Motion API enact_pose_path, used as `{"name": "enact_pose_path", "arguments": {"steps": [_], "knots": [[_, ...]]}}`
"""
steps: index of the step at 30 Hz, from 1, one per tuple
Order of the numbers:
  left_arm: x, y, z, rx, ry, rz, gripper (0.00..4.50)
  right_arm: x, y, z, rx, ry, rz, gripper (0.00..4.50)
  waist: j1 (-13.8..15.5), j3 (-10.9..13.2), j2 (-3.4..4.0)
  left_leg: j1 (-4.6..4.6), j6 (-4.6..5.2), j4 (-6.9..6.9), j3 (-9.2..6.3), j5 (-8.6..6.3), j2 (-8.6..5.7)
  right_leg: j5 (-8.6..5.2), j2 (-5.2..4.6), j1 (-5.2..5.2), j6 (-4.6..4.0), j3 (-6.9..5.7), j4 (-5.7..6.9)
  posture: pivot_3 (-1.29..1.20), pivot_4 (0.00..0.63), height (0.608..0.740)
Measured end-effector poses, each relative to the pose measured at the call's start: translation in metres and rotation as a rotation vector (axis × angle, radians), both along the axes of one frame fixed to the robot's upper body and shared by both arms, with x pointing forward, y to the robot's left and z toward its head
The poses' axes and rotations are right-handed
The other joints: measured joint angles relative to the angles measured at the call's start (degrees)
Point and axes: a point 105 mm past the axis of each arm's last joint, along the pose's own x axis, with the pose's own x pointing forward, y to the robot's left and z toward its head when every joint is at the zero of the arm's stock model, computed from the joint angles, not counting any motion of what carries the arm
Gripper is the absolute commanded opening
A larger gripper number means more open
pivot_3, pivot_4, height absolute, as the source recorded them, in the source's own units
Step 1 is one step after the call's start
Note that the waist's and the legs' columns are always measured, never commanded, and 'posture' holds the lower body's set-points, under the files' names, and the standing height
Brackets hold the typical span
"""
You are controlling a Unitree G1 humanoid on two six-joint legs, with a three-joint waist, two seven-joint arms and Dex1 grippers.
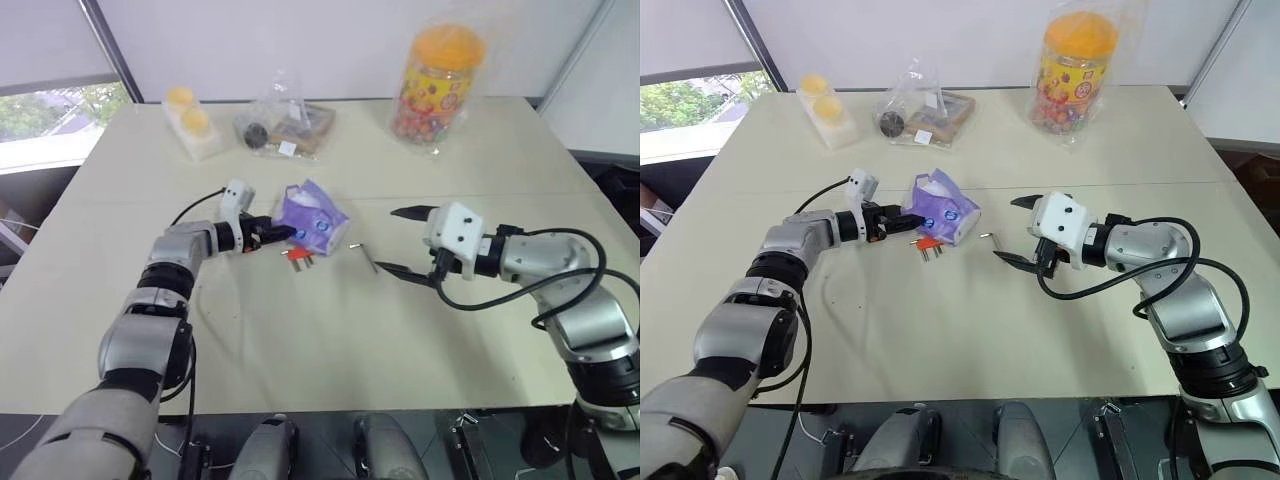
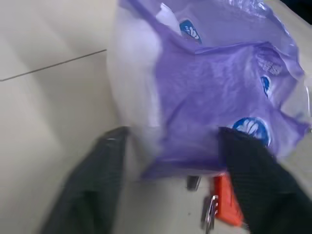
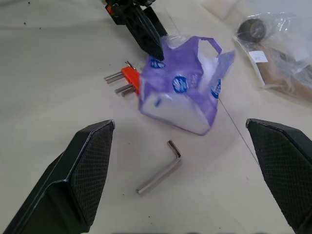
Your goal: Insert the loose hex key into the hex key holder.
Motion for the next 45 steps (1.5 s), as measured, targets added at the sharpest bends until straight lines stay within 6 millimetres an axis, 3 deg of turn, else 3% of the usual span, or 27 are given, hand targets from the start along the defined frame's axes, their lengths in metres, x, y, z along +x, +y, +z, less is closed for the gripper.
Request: {"name": "enact_pose_path", "arguments": {"steps": [3,4,15,20,22,27,30,33,35,39,44,45], "knots": [[0.001,0.0,-0.001,-0.006,-0.004,0.009,0.13,0.001,0.0,0.0,0.002,-0.004,-0.006,4.5,-0.02,0.0,0.0,0.0,0.0,0.0,0.0,0.0,0.01,0.0,0.0,0.0,0.0,0.0,0.01,0.0,0.15,0.74],[0.001,0.0,-0.001,-0.009,-0.001,0.012,0.05,0.001,0.0,0.001,0.003,-0.005,-0.008,4.5,0.0,0.0,0.0,0.0,0.0,0.0,-0.01,0.0,0.01,0.0,0.0,0.0,0.0,0.0,0.01,0.0,0.15,0.74],[0.001,0.017,-0.004,-0.038,-0.06,0.119,0.05,0.002,0.0,0.001,0.011,-0.01,-0.017,4.5,-0.12,0.0,0.0,0.0,0.0,0.0,-0.01,0.0,0.03,0.0,-0.05,-0.04,0.0,0.03,0.04,0.0,0.15,0.74],[0.003,0.054,0.027,-0.077,-0.225,0.37,0.05,0.001,0.003,-0.001,0.012,-0.006,-0.002,4.5,-0.02,0.0,0.0,0.0,-0.01,0.0,-0.02,0.0,0.04,0.0,-0.1,-0.05,0.0,0.1,0.05,0.0,0.15,0.74],[-0.001,0.08,0.04,-0.076,-0.286,0.541,0.05,0.001,0.006,-0.001,0.011,-0.006,0.011,4.5,-0.1,0.0,0.0,0.0,-0.02,-0.01,-0.01,0.0,0.04,0.0,-0.1,-0.06,0.0,0.15,0.04,0.0,0.15,0.74],[-0.038,0.161,0.044,-0.082,-0.305,0.997,0.05,0.004,0.014,-0.003,0.014,0.012,0.056,4.5,-0.18,-0.01,0.0,0.03,-0.03,-0.04,-0.02,0.01,0.09,0.0,-0.07,-0.07,0.0,0.17,0.06,0.0,0.15,0.74],[-0.078,0.215,0.039,-0.103,-0.268,1.311,0.05,0.005,0.021,-0.006,0.013,0.029,0.097,4.5,0.1,-0.02,-0.03,0.03,-0.04,-0.01,-0.02,0.01,0.08,0.0,-0.09,-0.05,0.0,0.16,0.03,0.0,0.15,0.74],[-0.113,0.25,0.036,-0.089,-0.252,1.531,0.05,0.008,0.027,-0.005,0.013,0.031,0.133,4.5,0.5,-0.04,-0.08,0.03,-0.04,0.0,-0.04,0.01,0.04,0.0,-0.12,0.04,0.0,0.12,-0.03,0.0,0.15,0.74],[-0.133,0.265,0.032,-0.073,-0.238,1.643,0.05,0.009,0.031,-0.005,0.01,0.027,0.155,4.5,0.69,-0.07,-0.13,0.03,-0.04,0.01,-0.04,0.01,0.04,0.0,-0.13,0.05,0.0,0.12,-0.05,0.0,0.15,0.74],[-0.155,0.275,0.017,-0.056,-0.177,1.765,0.05,0.012,0.034,-0.005,-0.001,0.027,0.176,4.5,1.23,-0.08,-0.15,0.04,-0.05,0.01,-0.04,0.01,0.04,0.0,-0.12,0.05,0.0,0.11,-0.05,0.0,0.15,0.74],[-0.165,0.273,-0.005,-0.042,-0.096,1.801,0.05,0.013,0.035,-0.006,0.0,0.031,0.185,4.5,1.43,-0.1,-0.17,0.03,-0.05,0.01,-0.03,0.01,0.04,0.0,-0.13,0.06,0.0,0.12,-0.06,0.0,0.15,0.74],[-0.167,0.273,-0.008,-0.035,-0.084,1.809,0.29,0.013,0.035,-0.006,-0.001,0.03,0.187,4.5,1.41,-0.1,-0.19,0.03,-0.05,0.01,-0.03,0.01,0.04,0.0,-0.12,0.05,0.0,0.11,-0.06,0.0,0.15,0.74]]}}
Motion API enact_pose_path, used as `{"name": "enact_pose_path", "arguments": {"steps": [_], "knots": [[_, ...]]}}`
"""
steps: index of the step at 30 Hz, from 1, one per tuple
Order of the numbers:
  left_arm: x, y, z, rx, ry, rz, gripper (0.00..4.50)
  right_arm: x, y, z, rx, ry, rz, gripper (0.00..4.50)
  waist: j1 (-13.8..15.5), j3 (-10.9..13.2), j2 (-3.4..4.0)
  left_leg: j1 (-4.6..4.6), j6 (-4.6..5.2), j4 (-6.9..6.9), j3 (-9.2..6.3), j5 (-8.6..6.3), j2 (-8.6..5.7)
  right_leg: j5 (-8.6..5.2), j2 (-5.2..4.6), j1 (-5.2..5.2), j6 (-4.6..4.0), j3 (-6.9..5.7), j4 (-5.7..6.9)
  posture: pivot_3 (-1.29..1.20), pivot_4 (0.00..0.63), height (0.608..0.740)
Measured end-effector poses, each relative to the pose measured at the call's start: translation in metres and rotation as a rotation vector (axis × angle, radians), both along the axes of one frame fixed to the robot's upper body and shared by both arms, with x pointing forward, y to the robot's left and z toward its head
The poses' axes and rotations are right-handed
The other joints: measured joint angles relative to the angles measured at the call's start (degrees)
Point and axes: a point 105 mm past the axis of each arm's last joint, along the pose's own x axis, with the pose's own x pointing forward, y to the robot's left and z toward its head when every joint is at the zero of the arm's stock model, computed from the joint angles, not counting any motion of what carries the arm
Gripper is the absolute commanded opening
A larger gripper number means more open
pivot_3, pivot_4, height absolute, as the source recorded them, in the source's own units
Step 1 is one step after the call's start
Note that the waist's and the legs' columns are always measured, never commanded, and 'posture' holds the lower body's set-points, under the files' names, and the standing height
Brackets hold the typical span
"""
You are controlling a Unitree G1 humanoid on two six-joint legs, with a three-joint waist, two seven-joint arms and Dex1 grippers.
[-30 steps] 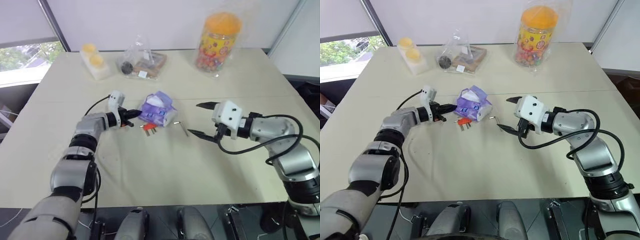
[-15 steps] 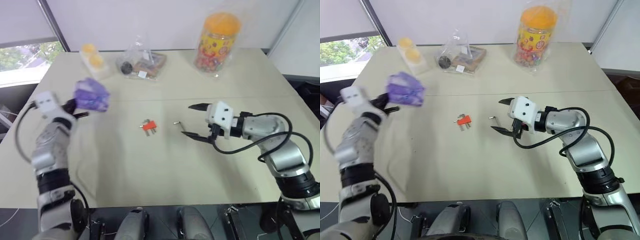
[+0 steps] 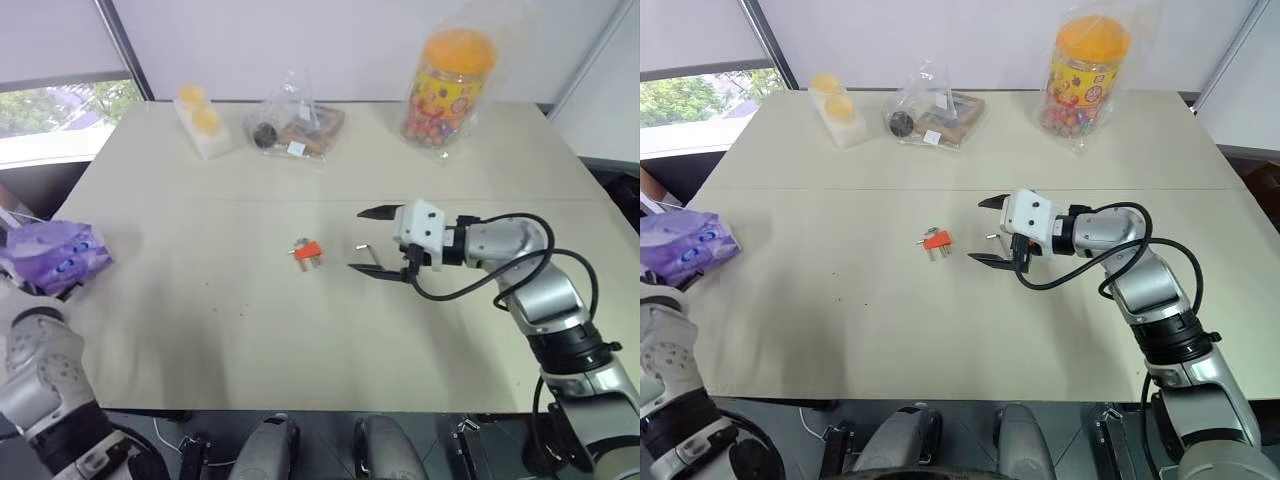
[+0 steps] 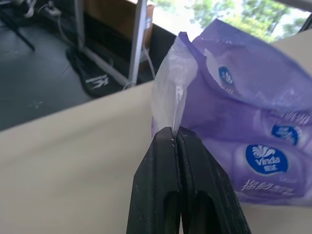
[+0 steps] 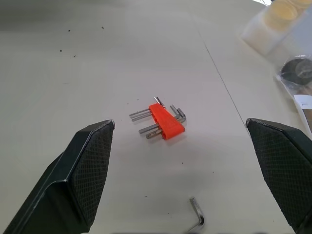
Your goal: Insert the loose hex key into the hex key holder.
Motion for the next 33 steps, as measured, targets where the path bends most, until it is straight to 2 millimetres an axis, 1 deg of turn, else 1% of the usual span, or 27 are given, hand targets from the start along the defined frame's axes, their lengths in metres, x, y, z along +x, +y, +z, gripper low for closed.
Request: {"name": "enact_pose_path", "arguments": {"steps": [2,3,4,8,9,10,12,14,16,17,20,22,24,27,29,31,33], "knots": [[-0.001,0.0,-0.001,-0.003,0.006,0.008,0.82,0.0,0.0,0.0,-0.001,0.0,0.002,4.5,0.0,-0.01,-0.01,0.0,0.0,0.0,0.0,0.0,0.0,0.0,0.0,0.0,0.0,0.0,0.0,0.0,0.15,0.74],[0.0,0.0,-0.001,-0.001,0.005,0.006,1.2,0.0,0.0,0.0,-0.002,0.0,0.002,4.5,-0.01,-0.01,-0.01,0.0,0.0,0.0,0.0,0.0,0.0,0.0,0.0,0.0,0.0,0.0,0.0,0.0,0.15,0.74],[0.0,-0.001,0.0,0.004,0.003,0.004,1.79,0.0,0.0,0.0,-0.003,0.0,0.002,4.5,-0.01,-0.01,-0.01,0.0,0.0,0.0,0.0,0.0,0.0,0.0,0.0,0.0,0.0,0.0,0.0,0.0,0.15,0.74],[0.002,-0.005,0.003,0.051,0.025,0.004,3.84,0.0,0.0,-0.001,-0.002,-0.001,0.0,4.5,-0.01,-0.01,-0.01,0.0,0.0,0.0,0.0,0.0,0.0,0.0,0.0,0.0,0.0,0.0,0.0,0.0,0.15,0.74],[0.002,-0.005,0.006,0.081,0.029,0.007,4.47,0.0,-0.001,-0.001,-0.001,-0.001,-0.005,4.5,-0.03,-0.01,-0.01,0.0,0.0,-0.01,0.0,0.0,0.0,0.0,0.0,0.0,0.0,0.0,0.0,0.0,0.15,0.74],[0.003,-0.006,0.008,0.091,0.029,0.007,4.47,0.0,-0.001,-0.001,-0.001,-0.001,-0.007,4.5,-0.03,-0.01,-0.01,0.0,0.0,-0.01,0.0,0.0,0.0,0.0,0.0,0.0,0.0,0.0,0.0,0.0,0.15,0.74],[0.005,-0.008,0.017,0.138,0.007,0.001,4.47,0.001,-0.001,-0.001,0.001,-0.001,-0.014,4.5,-0.02,-0.01,-0.01,0.0,0.0,-0.01,0.0,0.0,0.01,0.0,0.01,0.0,0.0,0.0,0.0,0.0,0.15,0.74],[0.012,-0.016,0.036,0.221,-0.03,-0.043,4.47,0.001,-0.002,-0.001,0.001,-0.003,-0.019,4.5,-0.01,-0.01,-0.01,0.0,-0.01,-0.01,0.01,0.0,0.01,0.0,0.0,0.0,0.0,0.0,0.0,0.0,0.15,0.74],[0.02,-0.027,0.056,0.303,-0.071,-0.102,4.47,0.001,-0.002,-0.001,0.002,-0.003,-0.021,4.5,0.04,-0.01,-0.01,0.0,-0.01,-0.01,0.02,0.0,0.0,0.0,-0.01,0.01,0.0,0.01,-0.01,0.0,0.15,0.74],[0.024,-0.032,0.062,0.324,-0.087,-0.128,4.47,0.001,-0.002,-0.001,0.003,-0.002,-0.023,4.5,0.07,-0.01,-0.01,0.0,0.0,-0.01,0.01,0.0,-0.01,0.0,-0.02,0.01,0.0,0.01,-0.01,0.0,0.15,0.74],[0.045,-0.057,0.072,0.344,-0.122,-0.271,4.47,0.002,-0.003,-0.001,0.004,-0.003,-0.029,4.5,0.03,-0.01,-0.01,0.0,0.0,-0.01,0.01,0.0,-0.01,0.0,-0.01,0.02,0.0,0.0,-0.01,0.0,0.15,0.74],[0.061,-0.079,0.075,0.331,-0.14,-0.42,4.47,0.002,-0.003,-0.001,0.005,-0.005,-0.03,4.5,-0.02,-0.01,-0.01,0.0,0.0,-0.01,0.01,0.0,-0.01,0.0,0.0,0.01,0.0,0.0,-0.01,0.0,0.15,0.74],[0.076,-0.105,0.075,0.332,-0.135,-0.608,4.47,0.004,-0.002,-0.001,0.019,0.005,-0.034,4.5,-0.15,-0.01,-0.01,0.0,0.0,-0.01,0.01,0.0,0.0,0.0,0.01,0.01,0.0,0.0,-0.01,0.0,0.15,0.74],[0.091,-0.142,0.069,0.309,-0.085,-0.908,4.47,0.014,-0.002,-0.004,0.049,0.023,-0.049,4.5,-0.74,-0.01,-0.01,0.01,-0.02,-0.05,0.01,0.01,0.01,0.0,0.04,-0.01,0.0,-0.01,0.01,0.0,0.15,0.74],[0.091,-0.16,0.063,0.301,-0.028,-1.099,4.47,0.024,0.0,-0.002,0.075,0.019,-0.062,4.5,-1.57,-0.01,-0.01,0.03,-0.02,-0.1,0.02,0.01,0.03,0.0,0.05,-0.02,-0.01,-0.01,0.01,0.0,0.15,0.74],[0.087,-0.176,0.058,0.303,0.028,-1.265,4.47,0.037,0.0,-0.002,0.094,0.023,-0.085,4.5,-2.11,0.0,-0.01,0.06,-0.03,-0.17,0.03,0.02,0.05,0.0,0.07,-0.07,-0.01,0.0,0.02,0.0,0.15,0.74],[0.08,-0.182,0.052,0.287,0.085,-1.393,4.47,0.048,0.003,-0.003,0.1,0.02,-0.094,4.5,-2.52,0.01,0.02,0.06,-0.05,-0.22,0.01,0.03,0.06,0.0,0.07,-0.08,-0.01,0.01,0.02,0.0,0.15,0.74]]}}
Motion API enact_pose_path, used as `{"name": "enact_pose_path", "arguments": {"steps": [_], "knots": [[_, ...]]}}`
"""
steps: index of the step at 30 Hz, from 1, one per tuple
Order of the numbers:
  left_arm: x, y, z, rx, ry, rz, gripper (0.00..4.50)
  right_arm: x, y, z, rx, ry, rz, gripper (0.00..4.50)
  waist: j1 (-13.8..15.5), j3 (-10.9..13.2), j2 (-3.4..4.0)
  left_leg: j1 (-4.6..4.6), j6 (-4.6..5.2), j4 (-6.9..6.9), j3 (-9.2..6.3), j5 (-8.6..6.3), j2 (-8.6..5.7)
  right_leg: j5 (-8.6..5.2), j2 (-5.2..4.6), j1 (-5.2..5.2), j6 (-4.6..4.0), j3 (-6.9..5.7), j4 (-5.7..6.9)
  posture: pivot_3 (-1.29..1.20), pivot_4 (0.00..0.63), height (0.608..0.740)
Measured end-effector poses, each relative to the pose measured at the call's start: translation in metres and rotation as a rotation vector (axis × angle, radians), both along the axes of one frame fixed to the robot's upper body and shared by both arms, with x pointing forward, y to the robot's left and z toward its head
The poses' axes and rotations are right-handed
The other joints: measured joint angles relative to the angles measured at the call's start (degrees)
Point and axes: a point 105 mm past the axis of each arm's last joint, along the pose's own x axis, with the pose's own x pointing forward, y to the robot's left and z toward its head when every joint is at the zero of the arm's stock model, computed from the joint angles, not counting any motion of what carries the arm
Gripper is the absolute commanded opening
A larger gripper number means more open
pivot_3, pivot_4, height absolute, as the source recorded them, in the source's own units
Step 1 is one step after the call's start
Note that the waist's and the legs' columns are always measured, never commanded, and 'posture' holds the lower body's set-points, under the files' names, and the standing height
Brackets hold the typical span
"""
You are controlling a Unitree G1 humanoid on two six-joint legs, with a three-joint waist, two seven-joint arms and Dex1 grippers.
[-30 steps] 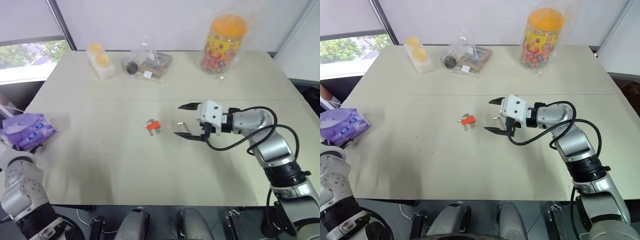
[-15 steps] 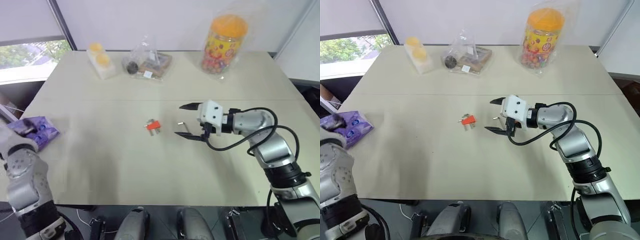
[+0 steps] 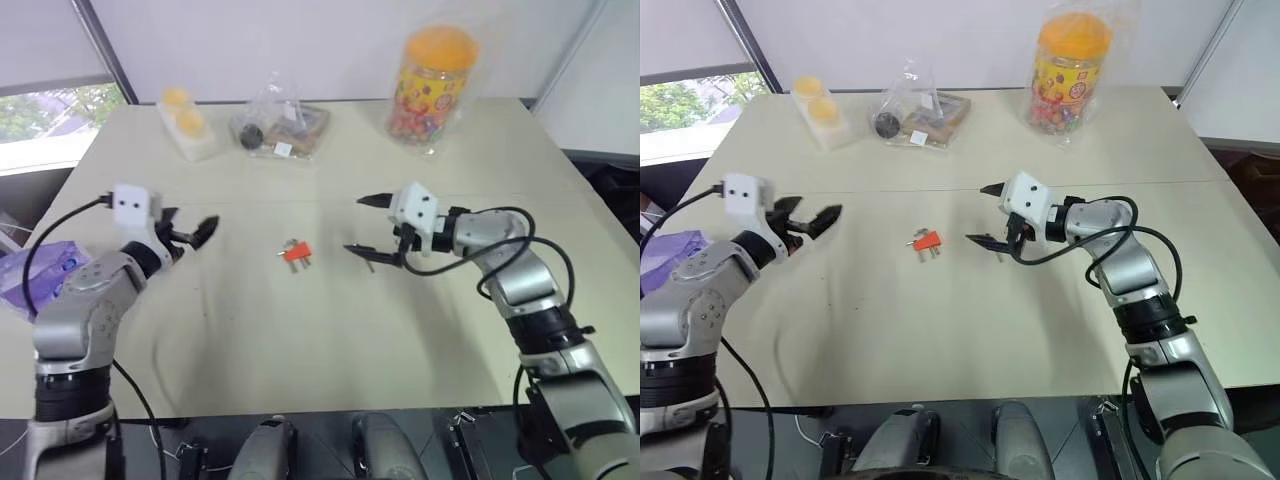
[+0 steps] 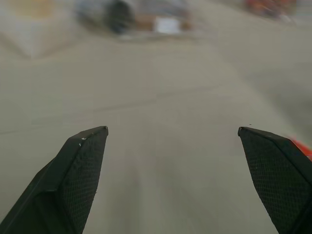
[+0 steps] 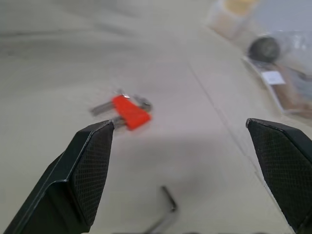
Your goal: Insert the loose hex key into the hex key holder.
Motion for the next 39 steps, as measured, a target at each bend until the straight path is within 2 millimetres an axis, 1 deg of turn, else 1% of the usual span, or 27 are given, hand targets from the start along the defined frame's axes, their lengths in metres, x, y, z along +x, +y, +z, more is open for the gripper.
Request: {"name": "enact_pose_path", "arguments": {"steps": [2,4,7,10,12,15,19,25,30,39], "knots": [[-0.008,-0.002,-0.006,0.021,0.064,-0.093,4.47,0.01,0.009,-0.005,-0.029,-0.01,0.013,4.5,-0.57,0.0,0.0,0.0,-0.03,-0.01,-0.01,0.02,0.0,0.0,0.0,-0.01,0.0,0.0,0.01,0.0,0.15,0.74],[-0.014,-0.004,-0.008,0.029,0.104,-0.164,4.47,0.017,0.021,-0.011,-0.057,-0.014,0.038,4.5,-0.77,0.01,0.01,0.0,-0.04,-0.05,-0.02,0.03,0.02,0.0,0.01,-0.03,0.0,0.0,0.01,0.0,0.15,0.74],[-0.022,-0.006,-0.009,0.037,0.137,-0.237,4.47,0.021,0.039,-0.024,-0.086,-0.007,0.083,4.5,-0.71,0.02,0.03,-0.01,-0.05,-0.06,-0.03,0.03,0.0,0.0,-0.01,-0.04,0.0,0.0,0.0,0.0,0.15,0.74],[-0.029,-0.006,-0.012,0.038,0.17,-0.267,4.47,0.024,0.05,-0.031,-0.133,-0.034,0.109,4.5,-0.59,0.02,0.03,-0.02,-0.05,-0.04,-0.04,0.03,-0.02,0.0,-0.04,-0.03,0.0,0.0,-0.01,0.0,0.15,0.74],[-0.033,-0.01,-0.011,0.036,0.171,-0.299,4.47,0.025,0.055,-0.038,-0.163,-0.049,0.123,4.5,-0.51,0.02,0.03,-0.02,-0.05,-0.01,-0.06,0.03,-0.03,0.0,-0.04,-0.02,0.0,-0.01,-0.01,0.0,0.15,0.74],[-0.04,-0.013,-0.008,0.043,0.176,-0.331,4.47,0.026,0.057,-0.046,-0.196,-0.065,0.13,4.5,-0.68,0.03,0.04,-0.02,-0.05,-0.02,-0.06,0.03,-0.03,0.0,-0.03,-0.03,0.0,0.0,0.0,0.0,0.15,0.74],[-0.043,-0.013,-0.006,0.04,0.171,-0.333,4.47,0.029,0.057,-0.055,-0.244,-0.097,0.128,4.5,-0.72,0.03,0.05,-0.02,-0.06,-0.03,-0.06,0.03,-0.01,0.0,0.0,-0.05,0.0,0.0,0.02,0.0,0.15,0.74],[-0.044,-0.013,-0.007,0.045,0.17,-0.328,4.47,0.036,0.061,-0.057,-0.262,-0.128,0.096,4.5,-0.79,0.03,0.05,-0.02,-0.06,-0.04,-0.06,0.04,-0.01,0.0,0.0,-0.06,0.0,0.0,0.03,0.0,0.15,0.74],[-0.043,-0.011,-0.008,0.062,0.166,-0.315,4.47,0.034,0.066,-0.064,-0.263,-0.109,0.109,4.5,-0.8,0.04,0.06,-0.02,-0.06,-0.04,-0.06,0.04,-0.01,0.0,0.01,-0.05,0.0,0.0,0.03,0.0,0.15,0.74],[-0.042,-0.011,-0.006,0.069,0.149,-0.308,4.47,0.031,0.069,-0.066,-0.268,-0.106,0.136,4.5,-0.82,0.03,0.06,-0.02,-0.06,-0.04,-0.06,0.04,-0.01,0.0,0.01,-0.05,0.0,0.0,0.03,0.0,0.15,0.74]]}}
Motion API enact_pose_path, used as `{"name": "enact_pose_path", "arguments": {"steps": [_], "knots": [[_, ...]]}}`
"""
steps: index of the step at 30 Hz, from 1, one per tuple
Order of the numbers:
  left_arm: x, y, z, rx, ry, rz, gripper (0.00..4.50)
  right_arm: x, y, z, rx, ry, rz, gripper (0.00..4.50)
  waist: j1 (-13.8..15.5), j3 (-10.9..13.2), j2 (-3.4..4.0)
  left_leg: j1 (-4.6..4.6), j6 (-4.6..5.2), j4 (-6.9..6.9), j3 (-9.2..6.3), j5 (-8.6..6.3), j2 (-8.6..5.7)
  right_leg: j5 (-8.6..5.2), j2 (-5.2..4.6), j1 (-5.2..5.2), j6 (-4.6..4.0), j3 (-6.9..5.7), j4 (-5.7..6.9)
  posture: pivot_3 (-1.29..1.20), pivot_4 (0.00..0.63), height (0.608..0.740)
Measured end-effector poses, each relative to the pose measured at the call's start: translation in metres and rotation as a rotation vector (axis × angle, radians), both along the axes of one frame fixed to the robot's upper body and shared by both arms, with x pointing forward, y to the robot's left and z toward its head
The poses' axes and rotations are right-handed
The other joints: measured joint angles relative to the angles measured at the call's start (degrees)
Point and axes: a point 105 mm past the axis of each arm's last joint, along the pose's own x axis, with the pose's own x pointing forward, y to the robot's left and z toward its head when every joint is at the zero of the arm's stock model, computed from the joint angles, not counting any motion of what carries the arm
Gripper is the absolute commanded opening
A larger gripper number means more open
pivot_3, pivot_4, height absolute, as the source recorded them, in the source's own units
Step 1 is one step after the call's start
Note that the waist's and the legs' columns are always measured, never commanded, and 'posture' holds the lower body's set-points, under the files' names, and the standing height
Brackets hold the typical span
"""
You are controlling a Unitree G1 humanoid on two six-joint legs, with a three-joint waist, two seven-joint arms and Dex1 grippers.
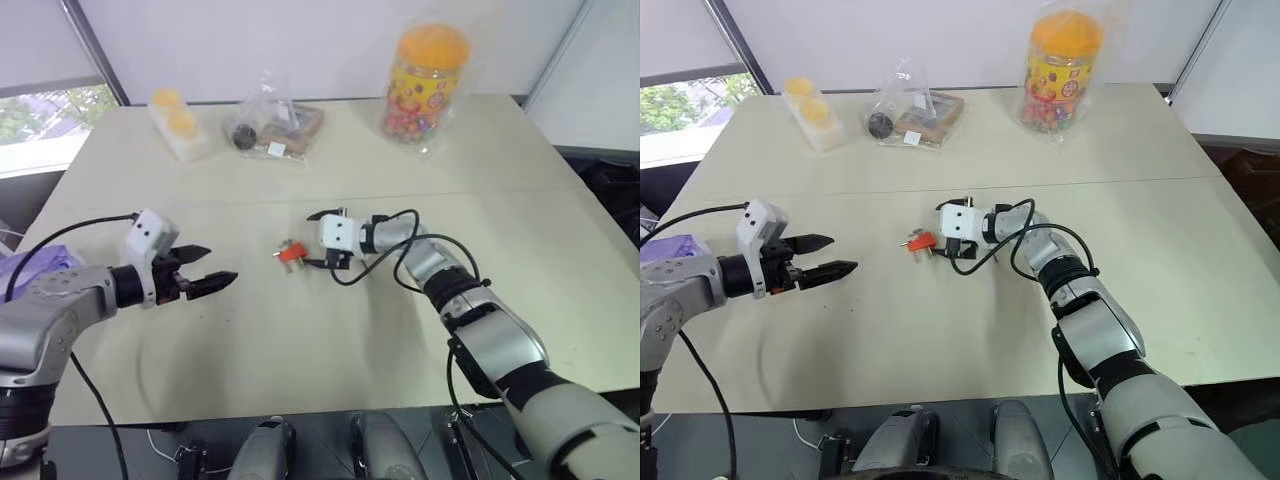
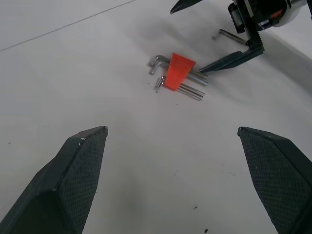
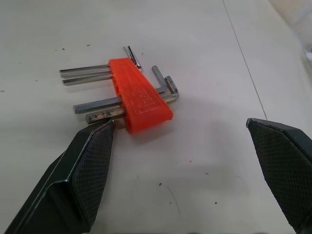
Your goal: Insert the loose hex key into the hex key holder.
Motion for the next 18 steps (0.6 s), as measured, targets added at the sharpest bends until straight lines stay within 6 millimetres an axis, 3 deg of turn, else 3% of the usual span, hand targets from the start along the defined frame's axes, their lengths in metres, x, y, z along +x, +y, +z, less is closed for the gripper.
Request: {"name": "enact_pose_path", "arguments": {"steps": [18], "knots": [[0.003,0.002,-0.001,0.005,-0.015,0.034,4.47,-0.016,0.026,-0.01,0.051,0.085,0.052,4.5,-1.31,-0.01,0.01,0.02,0.0,-0.03,-0.05,0.0,0.01,0.0,0.02,-0.01,0.0,-0.01,0.06,0.0,0.15,0.74]]}}
